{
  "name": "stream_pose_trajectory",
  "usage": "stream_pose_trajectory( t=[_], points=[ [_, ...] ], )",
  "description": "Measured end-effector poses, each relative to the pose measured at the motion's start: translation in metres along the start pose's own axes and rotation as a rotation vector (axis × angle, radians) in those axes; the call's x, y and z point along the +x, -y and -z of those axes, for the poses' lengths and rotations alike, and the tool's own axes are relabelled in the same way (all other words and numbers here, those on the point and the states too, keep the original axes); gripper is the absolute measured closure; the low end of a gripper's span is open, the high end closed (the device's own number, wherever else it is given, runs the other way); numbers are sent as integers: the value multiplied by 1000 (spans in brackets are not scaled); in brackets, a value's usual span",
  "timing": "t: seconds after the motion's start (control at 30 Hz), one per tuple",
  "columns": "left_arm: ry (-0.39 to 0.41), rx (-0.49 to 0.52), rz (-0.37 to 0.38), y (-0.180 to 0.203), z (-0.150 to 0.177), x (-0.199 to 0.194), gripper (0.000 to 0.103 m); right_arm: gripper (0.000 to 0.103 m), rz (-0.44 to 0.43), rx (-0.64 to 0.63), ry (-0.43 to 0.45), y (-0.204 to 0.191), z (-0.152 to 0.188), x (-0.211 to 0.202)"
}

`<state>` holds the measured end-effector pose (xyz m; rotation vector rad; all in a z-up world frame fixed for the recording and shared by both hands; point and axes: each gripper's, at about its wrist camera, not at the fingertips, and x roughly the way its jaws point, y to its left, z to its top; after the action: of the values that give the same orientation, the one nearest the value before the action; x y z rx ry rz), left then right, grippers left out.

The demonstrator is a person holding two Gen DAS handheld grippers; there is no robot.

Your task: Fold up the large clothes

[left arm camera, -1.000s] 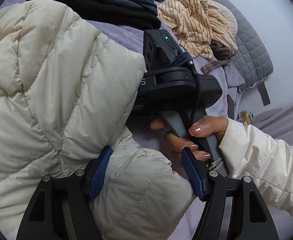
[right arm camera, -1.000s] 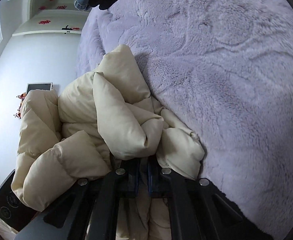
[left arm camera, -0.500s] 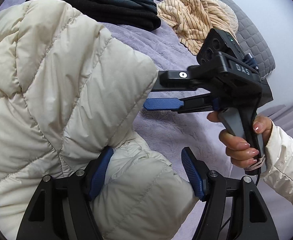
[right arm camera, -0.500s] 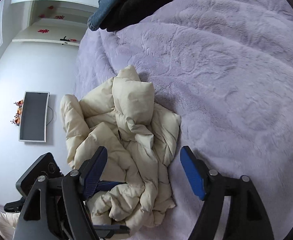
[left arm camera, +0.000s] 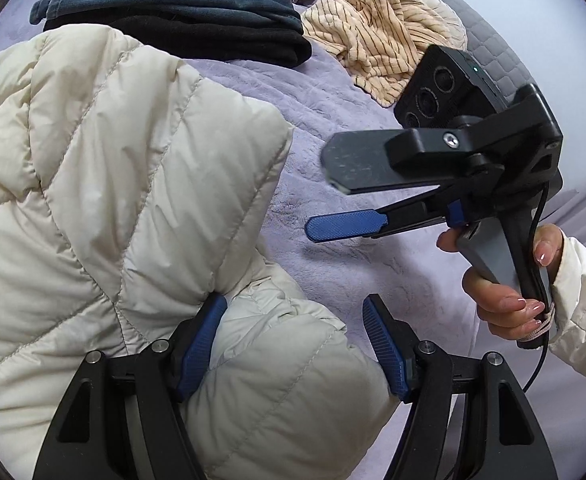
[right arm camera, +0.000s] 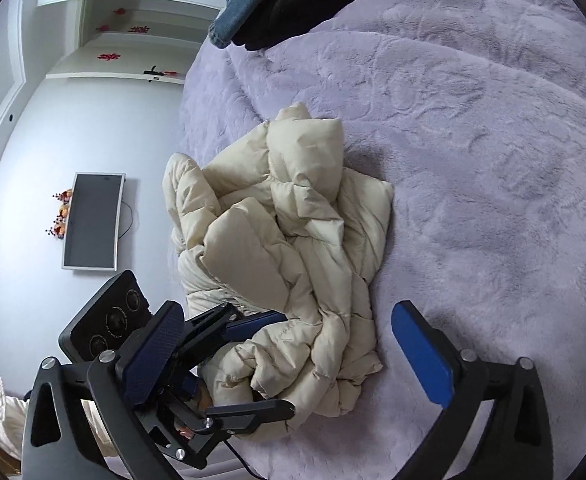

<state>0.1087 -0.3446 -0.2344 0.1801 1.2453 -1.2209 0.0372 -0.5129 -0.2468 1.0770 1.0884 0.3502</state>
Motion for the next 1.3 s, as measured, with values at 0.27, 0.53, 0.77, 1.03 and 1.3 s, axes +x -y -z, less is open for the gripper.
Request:
stream_pose_trajectory(
  t=[0.27,0.53,0.77,1.03,1.3],
  points=[
    [6,36,-47,15,-1,-10,32,0,-2,84,-93,14,-28,60],
    [91,-114,-80,-3,5,-83,32,0,-9,105,-112,18,-33,81],
    [191,-364,-140,-86,34,-163,21,0,3,110,-109,20,-34,85],
    [165,-619,17,-178,62,-152,21,0,22,110,-111,14,-33,92],
    [123,-585,89,-197,51,-97,21,0,36,98,-115,4,-32,98]
  ],
)
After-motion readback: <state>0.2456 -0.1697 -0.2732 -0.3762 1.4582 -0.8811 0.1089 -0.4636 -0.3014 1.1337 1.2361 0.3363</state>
